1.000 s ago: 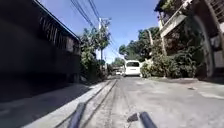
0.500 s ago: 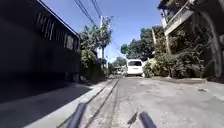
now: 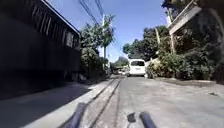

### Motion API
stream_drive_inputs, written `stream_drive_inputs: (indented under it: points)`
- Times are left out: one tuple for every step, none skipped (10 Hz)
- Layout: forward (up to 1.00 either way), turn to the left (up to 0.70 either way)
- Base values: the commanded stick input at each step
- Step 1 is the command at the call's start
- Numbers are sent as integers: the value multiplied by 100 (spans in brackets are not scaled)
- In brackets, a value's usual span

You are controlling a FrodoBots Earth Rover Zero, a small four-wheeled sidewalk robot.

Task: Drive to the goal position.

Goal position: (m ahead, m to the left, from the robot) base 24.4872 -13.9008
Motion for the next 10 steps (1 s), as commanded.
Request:
stream_drive_inputs:
  points:
    - [70,0]
    - [70,0]
    - [70,0]
    - [70,0]
    - [70,0]
    - [70,0]
    - [70,0]
    - [70,0]
    - [70,-4]
    - [70,-35]
